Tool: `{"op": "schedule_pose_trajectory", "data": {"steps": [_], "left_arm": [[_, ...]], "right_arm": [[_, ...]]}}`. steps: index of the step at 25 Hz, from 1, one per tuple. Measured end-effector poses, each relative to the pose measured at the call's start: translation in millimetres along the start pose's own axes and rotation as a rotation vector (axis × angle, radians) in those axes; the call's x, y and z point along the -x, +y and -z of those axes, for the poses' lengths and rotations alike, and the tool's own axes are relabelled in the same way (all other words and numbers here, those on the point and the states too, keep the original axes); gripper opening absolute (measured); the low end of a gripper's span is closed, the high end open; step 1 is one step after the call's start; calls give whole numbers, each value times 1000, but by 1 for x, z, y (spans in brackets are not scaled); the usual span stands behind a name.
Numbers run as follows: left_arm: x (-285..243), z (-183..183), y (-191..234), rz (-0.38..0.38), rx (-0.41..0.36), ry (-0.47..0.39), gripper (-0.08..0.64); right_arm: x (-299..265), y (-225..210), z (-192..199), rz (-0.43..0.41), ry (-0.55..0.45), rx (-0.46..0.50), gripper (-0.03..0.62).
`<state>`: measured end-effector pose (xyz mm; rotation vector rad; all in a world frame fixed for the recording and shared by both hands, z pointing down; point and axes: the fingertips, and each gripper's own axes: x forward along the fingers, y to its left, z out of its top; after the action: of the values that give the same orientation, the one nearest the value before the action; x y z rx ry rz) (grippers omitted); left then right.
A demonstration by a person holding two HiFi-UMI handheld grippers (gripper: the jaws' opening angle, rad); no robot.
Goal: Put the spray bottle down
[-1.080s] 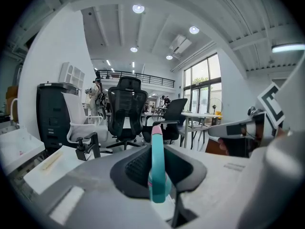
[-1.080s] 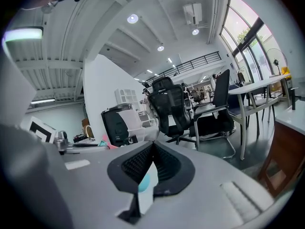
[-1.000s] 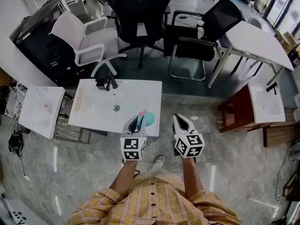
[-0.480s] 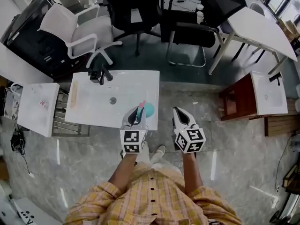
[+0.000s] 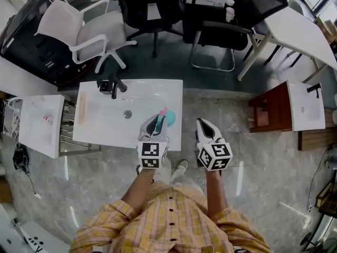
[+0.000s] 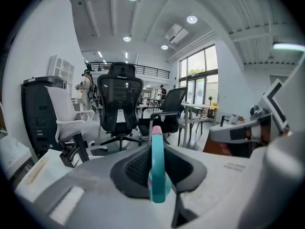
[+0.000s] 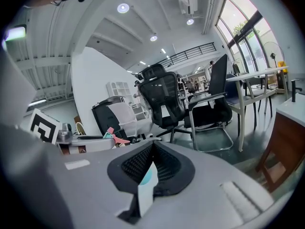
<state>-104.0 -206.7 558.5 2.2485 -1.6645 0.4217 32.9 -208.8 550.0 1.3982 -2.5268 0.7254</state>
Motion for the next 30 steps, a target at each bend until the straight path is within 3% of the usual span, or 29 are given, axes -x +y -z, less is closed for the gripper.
{"op": "schedule_pose_trajectory", "data": {"steps": [12,30], "left_arm": [[-51,1,13,80,-27,37,71],[-118,6,24,128,-82,91,71]], "right_arm": [[-31,-15,0,74,1,-22,-1],[-63,-25,9,96,35,-45,0]]}}
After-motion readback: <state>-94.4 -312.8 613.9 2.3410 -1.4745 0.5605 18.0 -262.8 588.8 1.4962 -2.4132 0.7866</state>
